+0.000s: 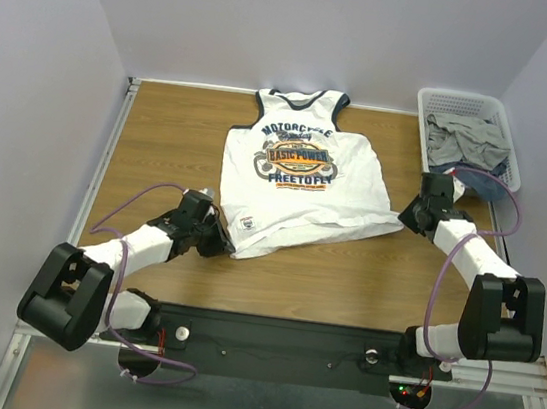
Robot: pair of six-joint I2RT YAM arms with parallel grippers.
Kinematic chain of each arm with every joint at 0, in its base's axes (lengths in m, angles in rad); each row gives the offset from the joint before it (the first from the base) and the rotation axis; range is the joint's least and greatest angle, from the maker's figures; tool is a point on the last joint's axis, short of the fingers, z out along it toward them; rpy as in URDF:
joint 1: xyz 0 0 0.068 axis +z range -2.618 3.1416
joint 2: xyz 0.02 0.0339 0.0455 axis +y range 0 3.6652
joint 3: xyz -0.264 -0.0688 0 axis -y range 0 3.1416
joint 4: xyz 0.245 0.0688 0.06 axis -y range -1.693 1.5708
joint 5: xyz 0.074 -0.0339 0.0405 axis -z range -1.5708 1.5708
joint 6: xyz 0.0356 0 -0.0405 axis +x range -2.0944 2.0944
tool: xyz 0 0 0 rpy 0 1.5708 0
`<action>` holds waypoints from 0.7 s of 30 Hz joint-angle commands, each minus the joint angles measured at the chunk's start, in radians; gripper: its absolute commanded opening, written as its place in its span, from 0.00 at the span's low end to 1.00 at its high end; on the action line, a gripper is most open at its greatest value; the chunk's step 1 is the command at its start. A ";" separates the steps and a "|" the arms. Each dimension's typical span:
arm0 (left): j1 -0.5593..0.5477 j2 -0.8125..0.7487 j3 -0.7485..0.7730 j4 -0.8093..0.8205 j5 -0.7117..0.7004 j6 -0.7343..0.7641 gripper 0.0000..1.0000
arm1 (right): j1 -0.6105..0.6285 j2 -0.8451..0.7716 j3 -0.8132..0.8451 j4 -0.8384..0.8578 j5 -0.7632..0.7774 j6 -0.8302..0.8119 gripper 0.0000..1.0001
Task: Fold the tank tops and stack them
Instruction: Flatten the tank top out
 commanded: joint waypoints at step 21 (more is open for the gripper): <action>0.017 -0.085 0.087 -0.233 -0.196 0.012 0.01 | -0.007 -0.015 -0.010 0.039 0.043 -0.016 0.00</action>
